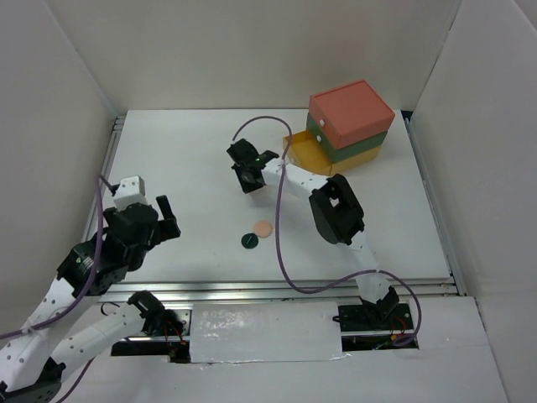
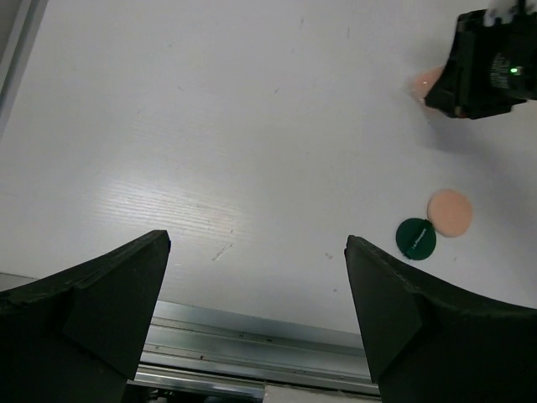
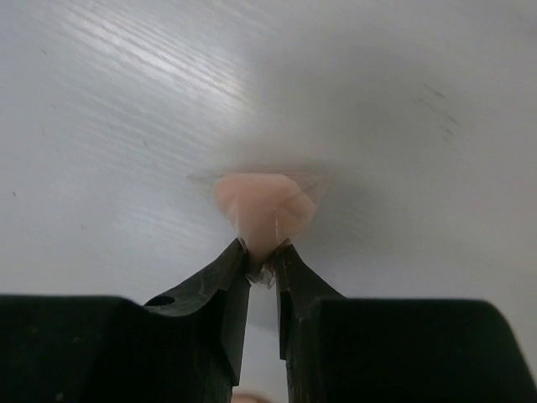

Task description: Organize the makeup

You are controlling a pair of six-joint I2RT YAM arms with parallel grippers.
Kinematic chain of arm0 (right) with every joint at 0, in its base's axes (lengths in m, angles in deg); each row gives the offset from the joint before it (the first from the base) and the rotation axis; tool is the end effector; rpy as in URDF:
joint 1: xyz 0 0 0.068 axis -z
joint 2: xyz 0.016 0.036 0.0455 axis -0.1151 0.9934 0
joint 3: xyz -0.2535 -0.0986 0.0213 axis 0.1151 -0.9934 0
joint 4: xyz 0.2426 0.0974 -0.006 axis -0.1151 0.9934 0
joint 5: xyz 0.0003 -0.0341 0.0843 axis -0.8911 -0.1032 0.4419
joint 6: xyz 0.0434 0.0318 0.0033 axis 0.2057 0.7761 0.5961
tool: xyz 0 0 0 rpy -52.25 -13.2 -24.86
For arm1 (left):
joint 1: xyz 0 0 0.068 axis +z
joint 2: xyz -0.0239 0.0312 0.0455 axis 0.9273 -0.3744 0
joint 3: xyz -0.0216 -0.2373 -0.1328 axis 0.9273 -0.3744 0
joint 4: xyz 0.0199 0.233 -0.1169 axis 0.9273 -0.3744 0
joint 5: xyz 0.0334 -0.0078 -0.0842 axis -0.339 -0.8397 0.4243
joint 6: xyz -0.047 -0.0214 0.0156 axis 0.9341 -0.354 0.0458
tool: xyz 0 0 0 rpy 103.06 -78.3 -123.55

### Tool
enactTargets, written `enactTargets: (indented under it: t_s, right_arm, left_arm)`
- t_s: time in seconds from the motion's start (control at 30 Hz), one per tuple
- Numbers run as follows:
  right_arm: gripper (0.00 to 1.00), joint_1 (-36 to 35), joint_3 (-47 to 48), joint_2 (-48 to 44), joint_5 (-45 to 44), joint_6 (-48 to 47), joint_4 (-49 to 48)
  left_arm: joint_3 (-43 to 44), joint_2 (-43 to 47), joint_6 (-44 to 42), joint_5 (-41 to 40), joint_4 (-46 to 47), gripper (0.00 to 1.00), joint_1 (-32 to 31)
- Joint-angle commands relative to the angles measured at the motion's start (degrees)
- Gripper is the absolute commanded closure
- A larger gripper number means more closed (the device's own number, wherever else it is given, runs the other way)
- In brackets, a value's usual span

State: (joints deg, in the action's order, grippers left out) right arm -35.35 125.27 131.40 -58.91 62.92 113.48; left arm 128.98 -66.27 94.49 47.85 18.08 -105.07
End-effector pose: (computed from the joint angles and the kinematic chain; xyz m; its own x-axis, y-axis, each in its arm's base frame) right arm 0.3920 0.3438 0.1737 -0.7301 -0.3589 -0.5814 -0.4274 0.9038 -0.0212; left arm 0.0908 -0.0404 0.3567 -0.3719 -0.3561 -0.8572 -0.2579 0.9268 -0.2732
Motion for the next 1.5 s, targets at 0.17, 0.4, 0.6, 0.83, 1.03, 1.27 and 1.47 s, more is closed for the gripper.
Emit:
enactTargets:
  t_s: [0.17, 0.4, 0.6, 0.83, 1.03, 1.27, 1.47]
  right_arm:
    - [0.75, 6.4, -9.2, -20.9, -14.0, 4.6, -1.1]
    - [0.74, 15.4, -12.6, -21.8, -20.2, 8.5, 2.5]
    - [0.06, 16.9, -19.1, -24.8, -18.3, 7.7, -0.9]
    - [0.0, 9.8, -29.1, -34.9, -10.6, 7.7, -5.7]
    - [0.0, 1.2, -40.6, -37.6, -3.2, 13.0, -14.0]
    - [0.07, -3.7, -38.5, -29.4, -5.3, 15.5, -14.6]
    - [0.23, -4.4, -39.3, -25.9, -4.2, 18.5, -12.8]
  left_arm:
    - [-0.2, -3.9, -5.3, 7.1, 5.4, 0.01, 0.8]
    - [-1.0, -2.3, -5.9, 8.0, 6.4, 0.01, 0.7]
    - [-1.0, -5.3, -7.3, 10.0, 7.2, 0.01, 0.7]
    - [-0.7, -5.7, -6.8, 9.3, 6.5, 0.01, 0.8]
    - [-1.4, -4.1, -7.0, 9.3, 7.3, 0.01, 0.8]
    - [-0.9, -6.9, -8.1, 11.0, 7.3, 0.01, 0.8]
    - [-1.3, -4.9, -7.7, 10.4, 7.8, 0.01, 0.7]
